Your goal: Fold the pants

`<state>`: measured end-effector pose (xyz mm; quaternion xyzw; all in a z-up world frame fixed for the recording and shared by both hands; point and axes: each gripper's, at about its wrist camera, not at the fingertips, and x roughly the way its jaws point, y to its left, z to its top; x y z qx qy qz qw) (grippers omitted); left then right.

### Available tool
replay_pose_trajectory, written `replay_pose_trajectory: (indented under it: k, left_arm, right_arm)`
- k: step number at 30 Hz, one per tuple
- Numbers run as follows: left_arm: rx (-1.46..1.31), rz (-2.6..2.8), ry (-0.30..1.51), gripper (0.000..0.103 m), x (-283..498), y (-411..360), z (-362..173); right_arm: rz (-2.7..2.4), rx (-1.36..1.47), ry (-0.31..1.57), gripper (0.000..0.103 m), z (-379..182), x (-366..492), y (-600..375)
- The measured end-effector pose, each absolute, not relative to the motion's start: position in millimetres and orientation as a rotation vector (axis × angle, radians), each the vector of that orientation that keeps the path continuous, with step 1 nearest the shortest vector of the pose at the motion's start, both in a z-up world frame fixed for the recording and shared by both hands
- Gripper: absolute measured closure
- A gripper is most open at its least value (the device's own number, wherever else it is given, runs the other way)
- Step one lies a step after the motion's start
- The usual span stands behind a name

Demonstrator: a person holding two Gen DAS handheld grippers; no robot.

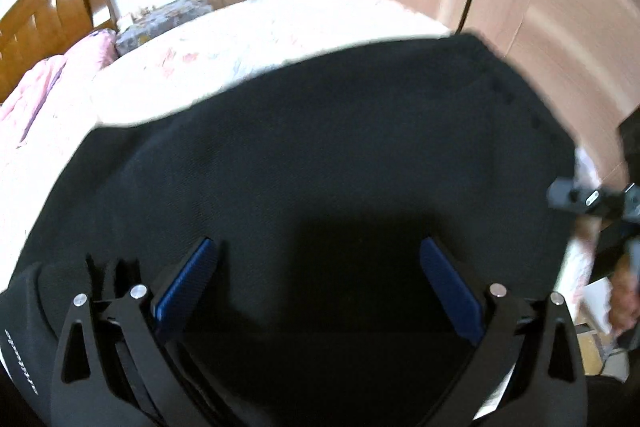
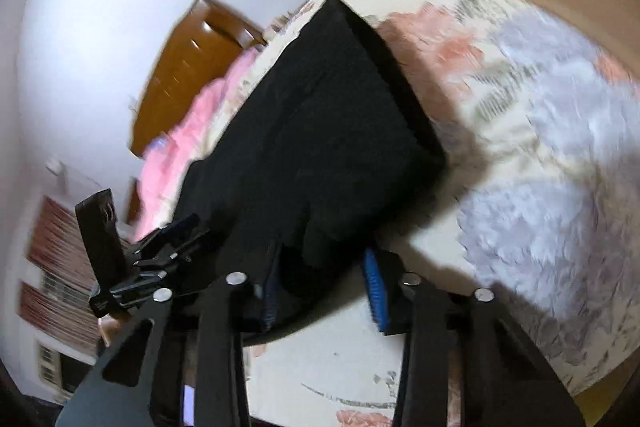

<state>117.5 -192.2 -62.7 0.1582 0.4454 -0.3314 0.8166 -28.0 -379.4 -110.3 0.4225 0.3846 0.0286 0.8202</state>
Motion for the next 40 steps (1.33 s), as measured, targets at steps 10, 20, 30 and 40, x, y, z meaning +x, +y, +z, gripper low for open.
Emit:
replay_pose_trajectory:
  k: [10,20,30,40]
  left_arm:
    - [0.234,-1.011,1.074,0.002,128.5,-304.3,8.8]
    - [0.782,-0.873,1.278,0.002,104.9,-446.7,-17.5]
    - [1.261,-0.635,1.200,0.062,91.7,-457.6,-81.3]
    - [0.972,-0.765,1.163,0.079,120.2,-407.3,-15.6]
  right_arm:
    - [-0.107,0.386,0.681,0.081,-62.4,-36.8,-309.3]
    - [-0.165,0.146,0.658,0.081,-51.5,-31.4,-282.2]
    - [-0.158,0.124,0.666,0.080,-51.8,-29.7,-279.4]
    - [-0.033,0.364,0.711,0.005,-69.1,-52.3,-300.7]
